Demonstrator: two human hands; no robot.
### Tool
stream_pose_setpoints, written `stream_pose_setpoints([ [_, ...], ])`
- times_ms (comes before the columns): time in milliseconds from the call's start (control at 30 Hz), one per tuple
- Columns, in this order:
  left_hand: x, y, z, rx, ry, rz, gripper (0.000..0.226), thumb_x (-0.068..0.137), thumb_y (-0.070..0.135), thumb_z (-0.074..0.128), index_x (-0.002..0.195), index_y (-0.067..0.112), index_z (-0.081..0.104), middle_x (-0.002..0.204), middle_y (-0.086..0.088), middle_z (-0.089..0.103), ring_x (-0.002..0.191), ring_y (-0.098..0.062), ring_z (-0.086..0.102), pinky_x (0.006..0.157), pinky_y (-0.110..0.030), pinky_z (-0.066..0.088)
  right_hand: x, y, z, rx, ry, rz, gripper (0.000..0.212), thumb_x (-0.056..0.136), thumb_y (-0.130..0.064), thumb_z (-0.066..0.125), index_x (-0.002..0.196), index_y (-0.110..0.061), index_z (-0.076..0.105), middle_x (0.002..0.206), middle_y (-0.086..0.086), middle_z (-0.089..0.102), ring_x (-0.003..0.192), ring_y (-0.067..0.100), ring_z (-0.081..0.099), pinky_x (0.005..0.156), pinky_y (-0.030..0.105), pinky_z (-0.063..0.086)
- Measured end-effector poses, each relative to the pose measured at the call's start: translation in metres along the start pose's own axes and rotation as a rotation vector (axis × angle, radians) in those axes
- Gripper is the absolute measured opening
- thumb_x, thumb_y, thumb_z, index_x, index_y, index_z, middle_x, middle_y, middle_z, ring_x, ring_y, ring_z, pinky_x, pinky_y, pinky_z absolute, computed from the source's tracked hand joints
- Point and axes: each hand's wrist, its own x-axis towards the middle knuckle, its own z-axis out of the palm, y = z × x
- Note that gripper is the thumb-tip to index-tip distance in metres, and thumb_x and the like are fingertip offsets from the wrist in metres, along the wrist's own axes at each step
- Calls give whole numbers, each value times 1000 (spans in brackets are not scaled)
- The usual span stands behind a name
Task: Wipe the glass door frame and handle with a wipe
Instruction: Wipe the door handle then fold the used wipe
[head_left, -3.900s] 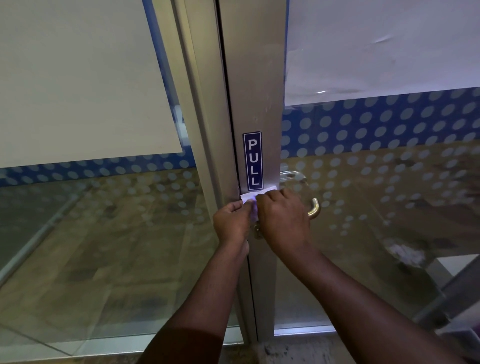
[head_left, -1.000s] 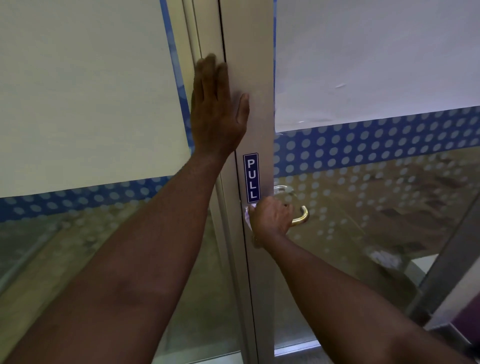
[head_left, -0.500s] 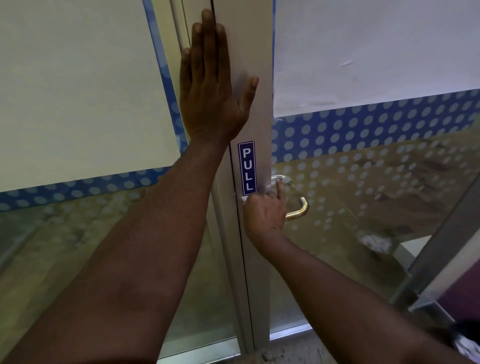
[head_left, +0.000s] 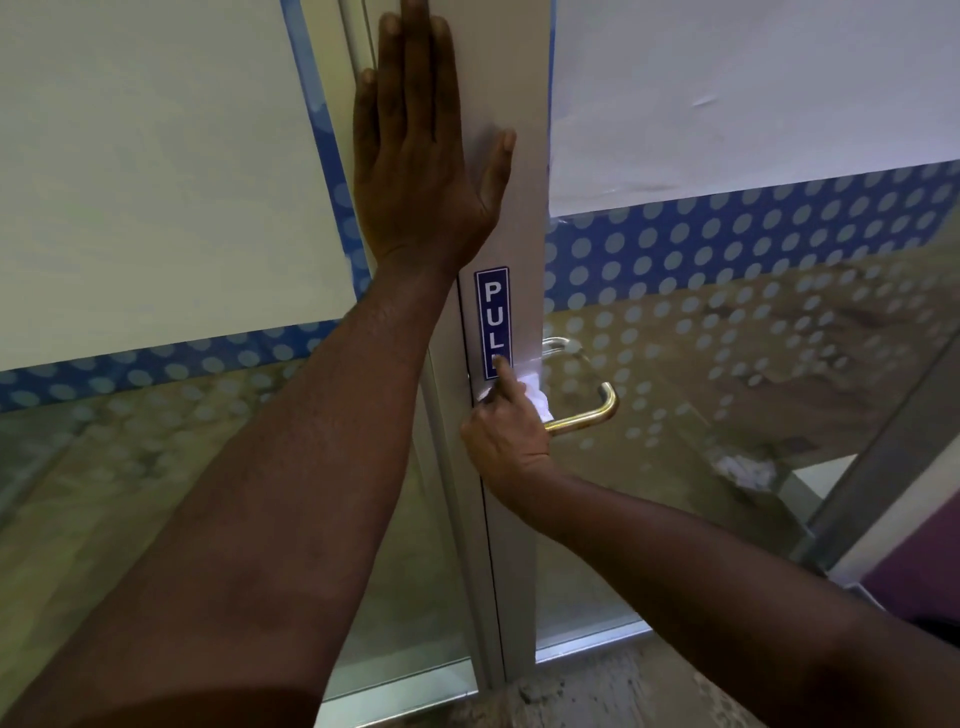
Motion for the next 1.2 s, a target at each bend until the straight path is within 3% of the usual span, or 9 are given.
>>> stream_pose_setpoints([
  [133, 1, -1, 0, 4, -5, -7, 77, 101, 62, 34, 147, 1, 41, 152, -20, 42, 143, -33, 36, 121, -35, 10, 2, 1, -1, 83, 23, -48, 20, 88, -3, 51, 90, 2, 70, 86, 21, 70, 86, 34, 64, 114, 45, 24],
  [200, 1, -1, 0, 4, -1, -4, 76, 101, 61, 34, 147, 1, 41, 152, -20, 42, 143, -33, 37, 120, -37, 13, -1, 6, -2, 165, 55, -15, 17, 87, -5, 54, 86, -1, 70, 79, 16, 69, 77, 28, 63, 113, 42, 25],
  [300, 1, -1, 0, 9, 7, -2, 75, 101, 61, 35, 146, 1, 42, 151, -20, 43, 142, -34, 38, 119, -40, 18, -5, 9, 0, 316, 105, 90, 21, 88, -7, 53, 98, 0, 70, 87, 15, 70, 84, 25, 63, 113, 40, 23],
  [500, 1, 0, -3, -7, -17, -6, 76, 101, 61, 35, 147, 0, 41, 152, -20, 41, 143, -34, 37, 120, -39, 15, -16, 0, -2, 405, 69, 207, 27, 91, -7, 45, 102, 3, 67, 91, 15, 69, 89, 22, 65, 114, 37, -15],
  [767, 1, 2, -7, 0, -65, -14, 76, 102, 62, 30, 149, 3, 38, 155, -18, 39, 145, -33, 34, 121, -40, 18, -20, 2, -2, 206, -37, 32, 29, 95, -14, 43, 102, -6, 70, 114, 22, 66, 125, 29, 51, 106, 43, -31],
  [867, 1, 1, -6, 8, -63, -11, 76, 102, 62, 30, 149, 2, 38, 155, -18, 39, 145, -32, 34, 121, -41, 19, -17, 6, 3, 87, -16, -15, 33, 95, -12, 38, 102, -4, 69, 108, 23, 65, 124, 35, 49, 115, 42, -20],
  [1000, 1, 1, -5, 10, -46, -5, 75, 102, 61, 31, 148, 2, 40, 154, -18, 40, 144, -33, 36, 120, -41, 20, -21, 8, -2, -89, -100, -71, 30, 86, -8, 38, 78, -2, 66, 78, 17, 66, 89, 33, 61, 115, 50, 9],
  [1100, 1, 1, -4, 15, -37, -3, 75, 102, 60, 31, 148, 2, 40, 153, -19, 41, 143, -33, 36, 120, -42, 22, -24, 10, 1, -130, -46, -99, 27, 80, -18, 49, 63, -3, 64, 60, 10, 64, 73, 27, 61, 106, 48, 6],
  [1200, 1, 0, -2, 15, -30, -3, 74, 102, 60, 32, 148, 3, 40, 153, -18, 41, 144, -33, 36, 120, -42, 22, -23, 9, 9, -174, -50, -186, 26, 84, -20, 52, 72, -6, 70, 69, 13, 67, 81, 29, 61, 105, 49, 0],
])
